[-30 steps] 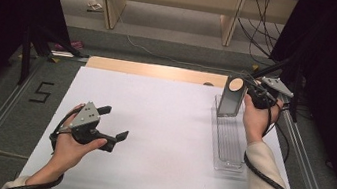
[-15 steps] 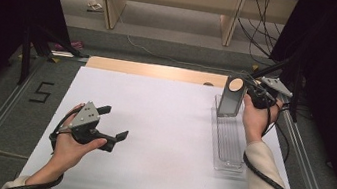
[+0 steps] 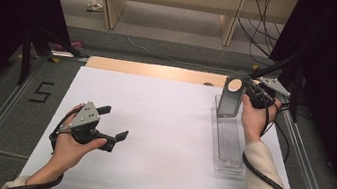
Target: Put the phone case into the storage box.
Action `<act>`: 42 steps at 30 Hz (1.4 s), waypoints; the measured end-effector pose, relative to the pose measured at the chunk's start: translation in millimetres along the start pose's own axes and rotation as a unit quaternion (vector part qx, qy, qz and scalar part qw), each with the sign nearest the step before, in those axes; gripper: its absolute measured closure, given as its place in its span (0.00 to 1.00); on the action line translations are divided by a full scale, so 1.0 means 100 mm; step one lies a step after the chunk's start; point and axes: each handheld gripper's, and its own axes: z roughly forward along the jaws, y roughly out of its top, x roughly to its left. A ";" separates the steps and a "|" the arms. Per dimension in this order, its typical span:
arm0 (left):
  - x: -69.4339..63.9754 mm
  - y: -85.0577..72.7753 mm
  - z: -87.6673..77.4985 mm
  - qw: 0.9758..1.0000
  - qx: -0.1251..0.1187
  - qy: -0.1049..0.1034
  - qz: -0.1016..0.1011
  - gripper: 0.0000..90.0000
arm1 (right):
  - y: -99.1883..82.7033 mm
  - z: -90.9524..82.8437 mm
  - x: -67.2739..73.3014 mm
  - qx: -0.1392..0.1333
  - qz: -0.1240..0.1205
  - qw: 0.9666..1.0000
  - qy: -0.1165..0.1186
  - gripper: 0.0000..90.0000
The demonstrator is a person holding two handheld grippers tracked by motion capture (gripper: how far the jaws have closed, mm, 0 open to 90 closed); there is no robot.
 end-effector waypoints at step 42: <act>0.00 0.00 0.00 1.000 0.000 0.000 0.000 0.00 | -0.09 0.08 -0.04 0.021 0.004 1.000 -0.002 0.96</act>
